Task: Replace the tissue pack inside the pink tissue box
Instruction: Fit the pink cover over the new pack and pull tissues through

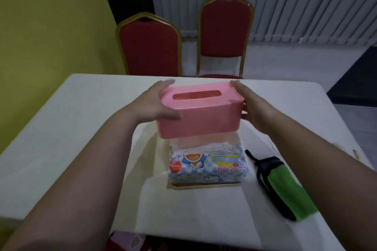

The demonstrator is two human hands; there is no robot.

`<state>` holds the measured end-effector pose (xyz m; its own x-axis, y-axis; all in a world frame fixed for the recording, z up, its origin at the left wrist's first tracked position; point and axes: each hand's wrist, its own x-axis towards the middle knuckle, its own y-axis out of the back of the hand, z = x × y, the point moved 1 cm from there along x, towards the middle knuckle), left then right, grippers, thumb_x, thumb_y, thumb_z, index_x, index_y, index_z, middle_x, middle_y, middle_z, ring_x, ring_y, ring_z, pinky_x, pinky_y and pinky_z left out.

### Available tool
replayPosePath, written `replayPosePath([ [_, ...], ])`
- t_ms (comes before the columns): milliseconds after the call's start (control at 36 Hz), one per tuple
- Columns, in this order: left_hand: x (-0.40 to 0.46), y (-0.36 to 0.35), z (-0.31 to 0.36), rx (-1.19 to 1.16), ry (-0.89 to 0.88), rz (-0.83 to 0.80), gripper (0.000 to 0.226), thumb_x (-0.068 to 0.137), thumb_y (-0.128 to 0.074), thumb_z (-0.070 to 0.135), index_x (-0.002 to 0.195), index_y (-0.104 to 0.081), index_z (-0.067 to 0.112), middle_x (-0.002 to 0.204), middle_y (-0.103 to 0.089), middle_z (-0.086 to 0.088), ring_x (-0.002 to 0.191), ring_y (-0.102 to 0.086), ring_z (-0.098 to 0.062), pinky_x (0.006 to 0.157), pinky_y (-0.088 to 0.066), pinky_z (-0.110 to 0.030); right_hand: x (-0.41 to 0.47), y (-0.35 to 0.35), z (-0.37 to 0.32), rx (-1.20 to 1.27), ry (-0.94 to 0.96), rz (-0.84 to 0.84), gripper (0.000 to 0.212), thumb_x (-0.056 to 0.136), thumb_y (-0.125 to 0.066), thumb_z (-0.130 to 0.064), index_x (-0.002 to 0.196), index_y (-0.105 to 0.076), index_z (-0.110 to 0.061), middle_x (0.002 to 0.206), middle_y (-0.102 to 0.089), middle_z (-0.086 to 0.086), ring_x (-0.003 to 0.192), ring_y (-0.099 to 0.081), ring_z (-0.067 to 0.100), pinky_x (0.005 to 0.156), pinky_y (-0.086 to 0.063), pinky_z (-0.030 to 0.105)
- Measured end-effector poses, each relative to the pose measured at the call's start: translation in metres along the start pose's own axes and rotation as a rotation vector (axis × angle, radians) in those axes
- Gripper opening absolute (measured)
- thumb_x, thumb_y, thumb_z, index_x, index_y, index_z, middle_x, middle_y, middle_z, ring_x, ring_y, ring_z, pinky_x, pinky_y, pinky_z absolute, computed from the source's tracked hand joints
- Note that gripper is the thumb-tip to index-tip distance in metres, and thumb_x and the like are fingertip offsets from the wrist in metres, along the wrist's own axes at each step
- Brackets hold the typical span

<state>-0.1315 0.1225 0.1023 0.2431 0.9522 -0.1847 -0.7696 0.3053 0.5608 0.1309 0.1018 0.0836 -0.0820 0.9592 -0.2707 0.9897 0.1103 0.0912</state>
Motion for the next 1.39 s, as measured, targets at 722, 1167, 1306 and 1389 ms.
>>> replayPosePath([
  [722,-0.024,-0.069,-0.053,-0.69,0.07,0.03,0.067,0.061,-0.083,0.032,0.118,-0.047,0.031,0.11,-0.06,0.002,0.096,-0.06,-0.017,0.064,-0.055,-0.024,-0.032,-0.009,0.048,-0.09,-0.07,0.105,0.027,0.101,-0.023,-0.043,0.109,-0.048,-0.041,0.101,-0.051,-0.025,0.091,-0.049,-0.005,0.077,-0.04,0.031],
  [1167,-0.057,-0.104,-0.071,-0.883,0.351,0.134,0.045,0.099,-0.023,0.047,0.098,-0.062,0.025,0.098,-0.068,0.003,0.091,-0.061,-0.01,0.089,-0.045,-0.035,-0.061,-0.014,0.08,0.113,-0.028,0.084,0.031,0.091,-0.043,-0.044,0.122,-0.046,-0.046,0.128,-0.051,-0.017,0.12,-0.047,0.007,0.105,-0.037,0.037],
  [1306,-0.06,-0.106,-0.072,-0.911,0.423,0.104,0.041,0.096,-0.029,0.051,0.109,-0.059,0.025,0.108,-0.067,-0.001,0.102,-0.06,-0.015,0.09,-0.048,-0.036,-0.069,-0.015,0.085,0.201,-0.05,0.1,0.041,0.096,-0.043,-0.034,0.136,-0.036,-0.036,0.134,-0.047,-0.008,0.119,-0.047,0.011,0.096,-0.04,0.033],
  [1389,-0.063,-0.104,-0.073,-0.937,0.489,0.058,0.046,0.094,-0.034,0.054,0.126,-0.051,0.025,0.119,-0.062,-0.003,0.113,-0.057,-0.018,0.102,-0.043,-0.043,-0.072,-0.015,0.087,0.233,-0.076,0.107,0.038,0.1,-0.035,-0.025,0.136,-0.036,-0.037,0.126,-0.051,-0.01,0.107,-0.051,0.006,0.084,-0.044,0.029],
])
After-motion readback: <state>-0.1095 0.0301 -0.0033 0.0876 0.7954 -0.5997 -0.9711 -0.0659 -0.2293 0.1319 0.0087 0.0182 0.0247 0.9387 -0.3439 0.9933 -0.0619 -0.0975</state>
